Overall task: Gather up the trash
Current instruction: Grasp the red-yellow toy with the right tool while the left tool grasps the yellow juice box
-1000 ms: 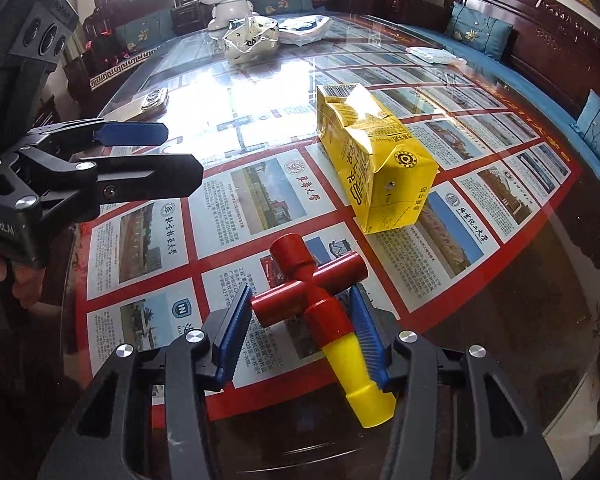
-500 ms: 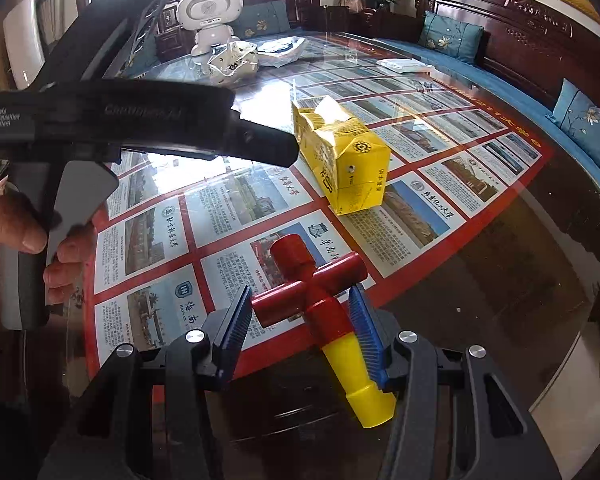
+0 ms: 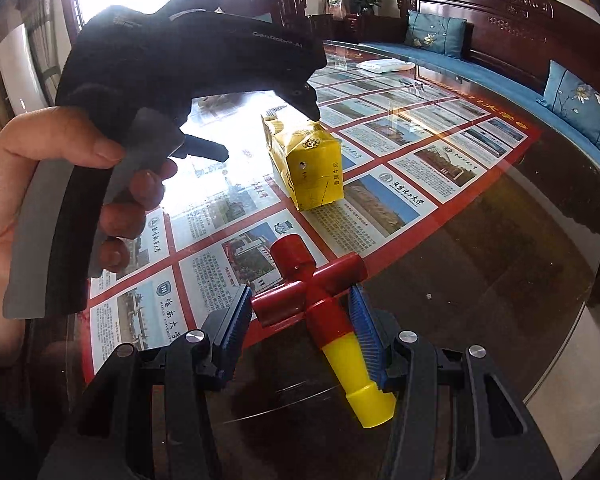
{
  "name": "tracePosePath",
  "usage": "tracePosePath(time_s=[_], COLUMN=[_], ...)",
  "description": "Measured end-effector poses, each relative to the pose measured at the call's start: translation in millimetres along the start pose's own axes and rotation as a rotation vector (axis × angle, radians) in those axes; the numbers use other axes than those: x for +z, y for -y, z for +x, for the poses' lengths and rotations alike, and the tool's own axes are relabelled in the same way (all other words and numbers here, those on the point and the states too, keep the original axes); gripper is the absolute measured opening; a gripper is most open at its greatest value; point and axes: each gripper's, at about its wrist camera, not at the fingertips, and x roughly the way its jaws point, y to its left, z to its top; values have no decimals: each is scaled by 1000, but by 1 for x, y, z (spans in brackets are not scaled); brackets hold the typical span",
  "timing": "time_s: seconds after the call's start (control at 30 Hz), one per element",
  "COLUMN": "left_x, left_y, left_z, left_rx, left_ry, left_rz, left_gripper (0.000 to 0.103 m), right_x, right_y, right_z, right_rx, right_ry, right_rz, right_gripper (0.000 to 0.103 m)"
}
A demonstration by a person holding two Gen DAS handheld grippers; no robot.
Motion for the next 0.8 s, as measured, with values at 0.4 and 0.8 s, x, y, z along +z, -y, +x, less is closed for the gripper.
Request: tracePosePath(time_s=[0.4,0.8], left_x=[-4,0], left_y=[16,20], left_z=[13,26], left_rx=[70,86], left_ry=[0,-17], left_rz=[38,69], left_gripper=[99,99], right_x=[10,42], right_y=[13,38], right_z=[6,17], right_rx=[7,-33], right_ry=[-15,-9], right_rz=[22,52], right_gripper=[49,49])
